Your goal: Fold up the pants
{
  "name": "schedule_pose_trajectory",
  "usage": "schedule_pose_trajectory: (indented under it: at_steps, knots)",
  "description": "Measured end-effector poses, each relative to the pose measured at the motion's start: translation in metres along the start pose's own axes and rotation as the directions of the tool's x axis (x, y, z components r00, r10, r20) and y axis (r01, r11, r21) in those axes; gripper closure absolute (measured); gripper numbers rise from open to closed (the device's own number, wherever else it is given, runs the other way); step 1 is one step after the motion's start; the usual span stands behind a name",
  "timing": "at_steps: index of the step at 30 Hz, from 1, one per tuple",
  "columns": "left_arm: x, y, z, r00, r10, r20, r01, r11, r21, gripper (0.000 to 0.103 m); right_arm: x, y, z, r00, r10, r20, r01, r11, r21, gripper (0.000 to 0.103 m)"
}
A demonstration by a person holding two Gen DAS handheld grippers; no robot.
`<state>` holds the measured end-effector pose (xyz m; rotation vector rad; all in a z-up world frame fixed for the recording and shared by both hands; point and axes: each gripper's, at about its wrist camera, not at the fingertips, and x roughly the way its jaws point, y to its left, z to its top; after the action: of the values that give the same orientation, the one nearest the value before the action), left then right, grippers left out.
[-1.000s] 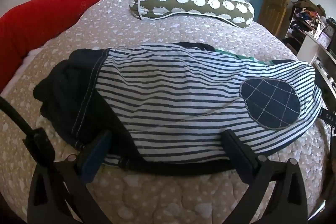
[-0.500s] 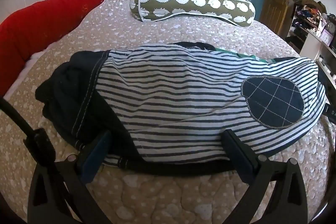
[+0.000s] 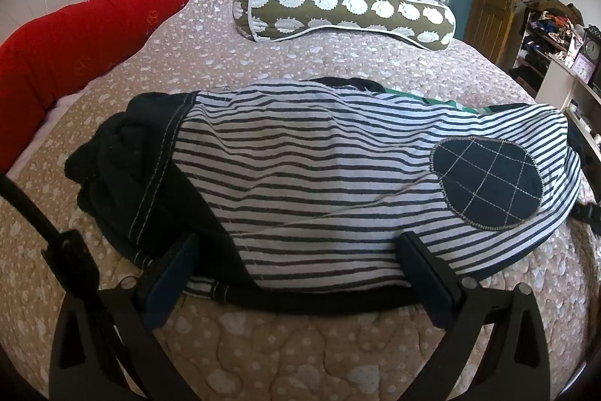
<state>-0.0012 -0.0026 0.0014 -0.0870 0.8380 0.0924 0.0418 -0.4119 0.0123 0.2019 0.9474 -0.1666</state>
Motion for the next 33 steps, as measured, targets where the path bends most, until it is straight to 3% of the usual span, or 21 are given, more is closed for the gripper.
schedule_pose_trajectory:
  at_steps: [6,14,17,23,26,29,33]
  knots:
    - [0.0,-0.002,-0.001,1.0,0.001,0.002,-0.001,1.0,-0.001,0.0,-0.023,0.005,-0.036,1.0,0.02,-0.016,-0.021,1.0,-0.017,0.001]
    - [-0.005,-0.001,-0.002,1.0,-0.02,0.009,0.02,1.0,-0.003,0.0,-0.055,0.006,-0.085,0.998,0.046,0.034,-0.045,0.999,-0.005,0.0]
    - [-0.015,0.004,-0.004,0.999,-0.037,0.02,0.037,0.999,-0.025,0.006,-0.062,0.009,-0.095,0.998,0.046,0.053,-0.044,0.998,-0.04,0.001]
    - [-0.051,0.052,0.001,0.988,-0.155,0.014,0.155,0.969,-0.193,0.01,-0.07,0.006,-0.094,0.995,0.089,0.051,-0.086,0.995,-0.056,0.001]
    - [-0.072,0.084,0.005,0.993,-0.101,0.057,0.112,0.965,-0.236,0.01,-0.076,0.01,-0.096,0.985,0.167,0.032,-0.163,0.981,-0.101,0.001]
    - [-0.079,0.109,0.006,0.998,-0.008,0.057,0.021,0.969,-0.245,0.01,-0.079,0.018,-0.092,0.962,0.271,0.031,-0.266,0.956,-0.121,0.003]
    - [-0.076,0.13,-0.001,0.997,0.074,0.01,-0.069,0.961,-0.268,0.01,-0.08,0.03,-0.093,0.956,0.29,0.041,-0.282,0.95,-0.137,0.003]
